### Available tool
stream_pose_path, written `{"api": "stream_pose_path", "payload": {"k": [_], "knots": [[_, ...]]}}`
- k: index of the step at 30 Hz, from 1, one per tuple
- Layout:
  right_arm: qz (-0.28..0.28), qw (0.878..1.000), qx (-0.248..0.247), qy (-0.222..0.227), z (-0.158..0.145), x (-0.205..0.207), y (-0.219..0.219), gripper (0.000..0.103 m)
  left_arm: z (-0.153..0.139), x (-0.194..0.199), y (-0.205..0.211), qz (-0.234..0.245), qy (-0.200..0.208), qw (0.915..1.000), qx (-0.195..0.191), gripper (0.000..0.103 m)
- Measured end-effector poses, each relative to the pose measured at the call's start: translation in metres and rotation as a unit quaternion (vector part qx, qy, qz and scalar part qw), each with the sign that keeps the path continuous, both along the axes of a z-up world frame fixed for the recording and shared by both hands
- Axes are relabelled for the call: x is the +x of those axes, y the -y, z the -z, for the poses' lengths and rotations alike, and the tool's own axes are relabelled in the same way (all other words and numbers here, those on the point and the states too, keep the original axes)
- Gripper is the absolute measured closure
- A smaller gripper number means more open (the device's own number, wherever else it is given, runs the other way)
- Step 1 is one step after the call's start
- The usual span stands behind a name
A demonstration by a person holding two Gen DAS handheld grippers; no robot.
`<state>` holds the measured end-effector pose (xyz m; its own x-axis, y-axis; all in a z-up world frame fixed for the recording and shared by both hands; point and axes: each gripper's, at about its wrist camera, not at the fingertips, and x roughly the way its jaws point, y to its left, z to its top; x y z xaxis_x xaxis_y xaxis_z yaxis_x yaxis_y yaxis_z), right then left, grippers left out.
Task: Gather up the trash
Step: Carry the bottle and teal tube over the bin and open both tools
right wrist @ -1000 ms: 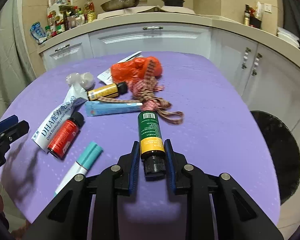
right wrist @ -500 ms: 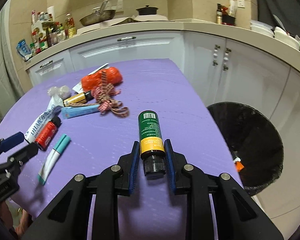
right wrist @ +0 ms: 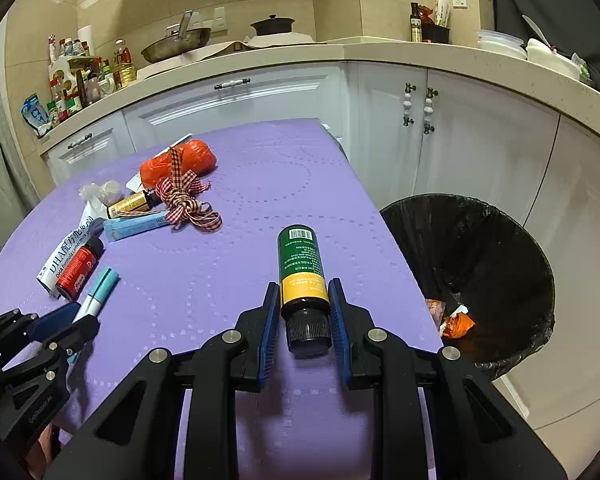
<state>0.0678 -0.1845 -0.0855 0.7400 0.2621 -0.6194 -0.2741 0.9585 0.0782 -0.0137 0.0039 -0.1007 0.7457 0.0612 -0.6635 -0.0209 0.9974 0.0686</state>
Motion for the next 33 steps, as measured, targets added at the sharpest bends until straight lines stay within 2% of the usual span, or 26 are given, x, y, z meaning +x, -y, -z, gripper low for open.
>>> {"api": "stream_pose_path", "payload": {"k": [6,11,21,33], "knots": [[-0.001,1.0,0.0,0.006,-0.004,0.001,0.001,0.078,-0.008,0.001,-0.001,0.002,0.007,1.0,-0.006,0.085],[0.004,1.0,-0.001,0.011,-0.008,0.003,0.002,0.078,-0.024,0.006,0.001,0.009,0.03,0.9995,-0.005,0.085],[0.022,0.999,0.001,0.033,-0.023,0.004,0.013,0.078,-0.043,0.031,0.012,0.023,0.043,0.9987,-0.015,0.085],[0.115,0.991,0.0,0.069,-0.049,0.022,0.089,0.078,-0.072,0.088,0.075,0.081,0.055,0.9947,-0.032,0.085]]}}
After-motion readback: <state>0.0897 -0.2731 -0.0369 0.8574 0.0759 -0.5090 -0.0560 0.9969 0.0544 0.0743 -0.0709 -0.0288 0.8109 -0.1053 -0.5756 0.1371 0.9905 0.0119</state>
